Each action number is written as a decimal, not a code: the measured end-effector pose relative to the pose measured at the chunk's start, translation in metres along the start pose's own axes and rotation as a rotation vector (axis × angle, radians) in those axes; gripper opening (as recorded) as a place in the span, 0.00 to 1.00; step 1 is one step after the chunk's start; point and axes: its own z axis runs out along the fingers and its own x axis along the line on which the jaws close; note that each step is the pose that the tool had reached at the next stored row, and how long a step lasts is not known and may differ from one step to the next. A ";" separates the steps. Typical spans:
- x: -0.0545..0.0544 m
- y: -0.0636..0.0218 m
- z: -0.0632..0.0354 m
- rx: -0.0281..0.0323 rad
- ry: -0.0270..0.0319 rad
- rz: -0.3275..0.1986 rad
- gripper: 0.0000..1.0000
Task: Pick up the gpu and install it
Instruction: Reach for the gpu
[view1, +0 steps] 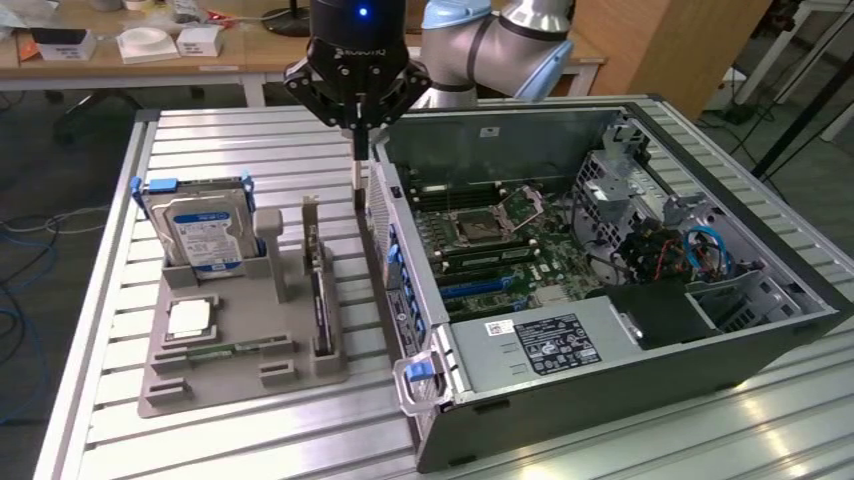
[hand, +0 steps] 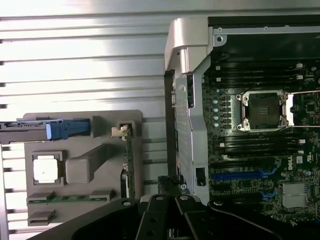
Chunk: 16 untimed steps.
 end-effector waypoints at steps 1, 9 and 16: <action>0.001 -0.0005 0.0000 0.0000 0.0000 0.000 0.11; 0.012 -0.0045 -0.0003 -0.0001 0.0000 0.000 0.11; 0.022 -0.0081 -0.0005 -0.0001 -0.0001 0.000 0.11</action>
